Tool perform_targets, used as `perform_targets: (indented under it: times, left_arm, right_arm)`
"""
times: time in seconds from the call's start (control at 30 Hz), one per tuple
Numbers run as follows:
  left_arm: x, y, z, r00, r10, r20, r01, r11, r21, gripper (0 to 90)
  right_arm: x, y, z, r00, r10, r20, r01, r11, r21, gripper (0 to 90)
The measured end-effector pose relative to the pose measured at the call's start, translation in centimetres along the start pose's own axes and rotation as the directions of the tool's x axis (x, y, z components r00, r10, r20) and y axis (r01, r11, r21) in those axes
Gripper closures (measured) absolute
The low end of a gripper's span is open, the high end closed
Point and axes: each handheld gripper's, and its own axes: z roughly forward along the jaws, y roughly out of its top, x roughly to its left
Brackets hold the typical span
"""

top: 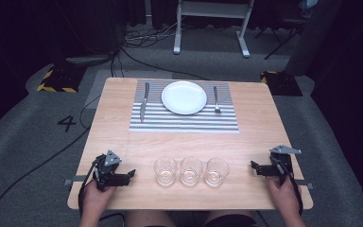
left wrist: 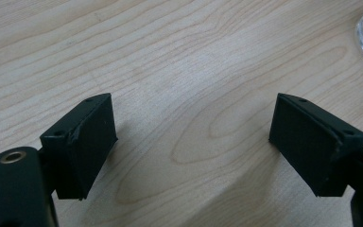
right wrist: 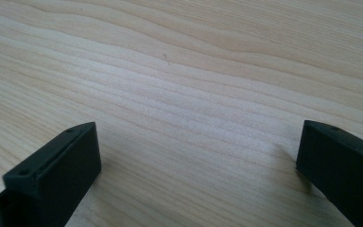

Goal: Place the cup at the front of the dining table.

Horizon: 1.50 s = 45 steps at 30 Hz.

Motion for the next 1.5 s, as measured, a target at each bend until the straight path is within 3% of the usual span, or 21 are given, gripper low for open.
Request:
perform_targets:
  times: [0.77,0.93,1.1,1.17,1.2,1.27,1.5]
  left_arm:
    - [0.1,0.2,0.1,0.9999,-0.009,-0.012,0.009,1.0000,-0.002,16.4]
    - [0.4,0.2,0.0,0.9998,-0.018,0.010,0.018,0.9998,-0.007,15.7]
    - [0.7,0.3,-0.7,0.9993,-0.026,0.028,0.028,0.9980,-0.057,15.7]
    - [1.0,0.6,-1.9,0.9977,-0.046,0.051,0.051,0.9932,-0.105,15.7]
    - [1.0,0.6,-1.9,0.9977,-0.046,0.051,0.051,0.9932,-0.105,15.7]
    - [1.1,0.9,-3.1,0.9970,-0.052,0.059,0.060,0.9848,-0.163,15.7]
    - [0.7,1.6,-5.2,0.9989,-0.018,0.044,0.028,0.9721,-0.233,15.6]
  right_arm:
    - [0.0,0.0,0.0,1.0000,-0.001,0.001,0.001,1.000,0.001,0.6]
    - [0.0,0.0,0.0,1.0000,-0.001,0.000,0.001,1.000,0.001,0.6]
    - [0.0,0.0,0.0,1.0000,-0.003,0.002,0.003,1.000,0.001,0.6]
    - [0.0,0.0,0.0,1.0000,-0.002,0.001,0.002,1.000,0.001,0.6]
    - [0.0,0.0,0.0,1.0000,-0.002,0.001,0.002,1.000,0.001,0.6]
    - [0.0,0.0,0.0,1.0000,0.000,0.001,0.000,1.000,0.001,0.6]
    - [0.0,0.0,0.0,1.0000,-0.002,0.002,0.002,1.000,0.001,0.6]
